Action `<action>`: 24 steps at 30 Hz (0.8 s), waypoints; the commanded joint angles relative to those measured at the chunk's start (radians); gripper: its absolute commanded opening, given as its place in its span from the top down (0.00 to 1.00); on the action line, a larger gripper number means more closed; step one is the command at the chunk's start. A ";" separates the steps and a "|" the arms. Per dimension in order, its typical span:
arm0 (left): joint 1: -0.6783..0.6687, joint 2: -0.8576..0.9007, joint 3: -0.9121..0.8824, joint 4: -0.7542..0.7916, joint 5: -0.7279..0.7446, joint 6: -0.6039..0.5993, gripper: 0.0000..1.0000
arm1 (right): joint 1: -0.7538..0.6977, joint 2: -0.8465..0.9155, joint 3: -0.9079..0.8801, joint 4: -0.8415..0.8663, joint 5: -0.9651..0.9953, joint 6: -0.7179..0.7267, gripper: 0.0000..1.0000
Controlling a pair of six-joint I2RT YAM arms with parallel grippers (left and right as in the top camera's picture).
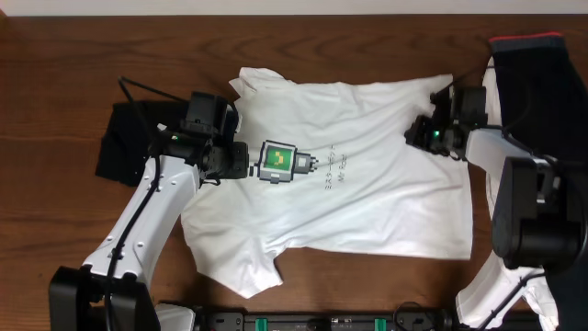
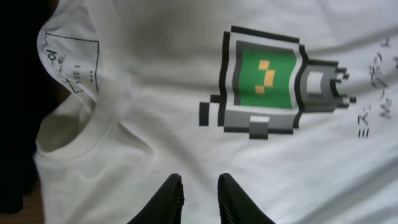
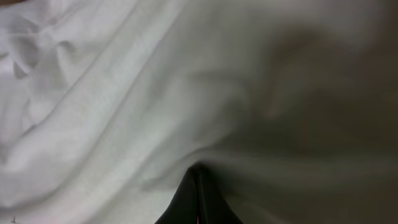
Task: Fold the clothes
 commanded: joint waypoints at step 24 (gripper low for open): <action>0.097 -0.300 0.014 -0.290 -0.093 -0.158 0.61 | -0.082 -0.310 0.303 -0.571 0.014 -0.106 0.45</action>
